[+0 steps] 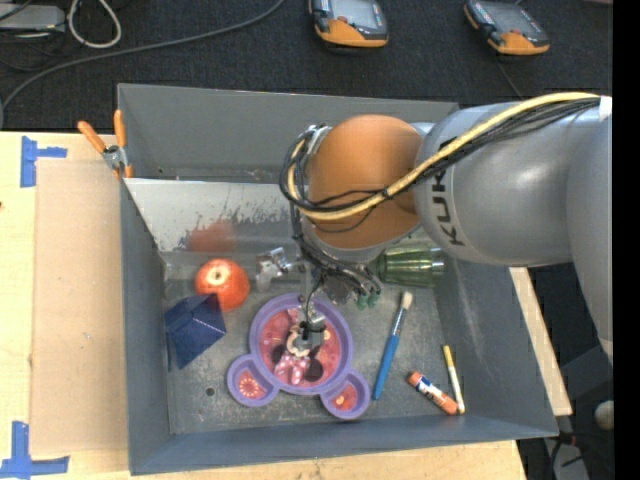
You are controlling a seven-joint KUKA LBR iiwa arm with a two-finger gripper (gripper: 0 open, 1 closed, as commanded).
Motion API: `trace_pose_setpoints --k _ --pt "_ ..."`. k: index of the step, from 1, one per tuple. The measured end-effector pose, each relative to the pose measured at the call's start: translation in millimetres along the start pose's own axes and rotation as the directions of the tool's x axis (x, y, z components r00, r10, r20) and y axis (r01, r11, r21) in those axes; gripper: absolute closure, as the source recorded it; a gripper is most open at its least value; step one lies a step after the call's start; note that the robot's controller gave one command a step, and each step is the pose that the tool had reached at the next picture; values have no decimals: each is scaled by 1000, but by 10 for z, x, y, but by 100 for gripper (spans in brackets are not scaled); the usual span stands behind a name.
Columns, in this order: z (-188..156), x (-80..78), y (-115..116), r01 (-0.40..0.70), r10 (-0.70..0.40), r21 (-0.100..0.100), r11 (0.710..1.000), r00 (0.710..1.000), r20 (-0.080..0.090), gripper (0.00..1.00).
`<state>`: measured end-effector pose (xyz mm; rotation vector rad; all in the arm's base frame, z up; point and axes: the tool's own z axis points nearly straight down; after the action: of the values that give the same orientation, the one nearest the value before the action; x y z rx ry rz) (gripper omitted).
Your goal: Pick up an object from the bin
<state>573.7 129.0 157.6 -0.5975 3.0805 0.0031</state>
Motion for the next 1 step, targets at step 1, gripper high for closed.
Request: trace_pose_setpoints --k 1 --pt "212 -70 -366 92 -92 -2 996 996 -7 0"
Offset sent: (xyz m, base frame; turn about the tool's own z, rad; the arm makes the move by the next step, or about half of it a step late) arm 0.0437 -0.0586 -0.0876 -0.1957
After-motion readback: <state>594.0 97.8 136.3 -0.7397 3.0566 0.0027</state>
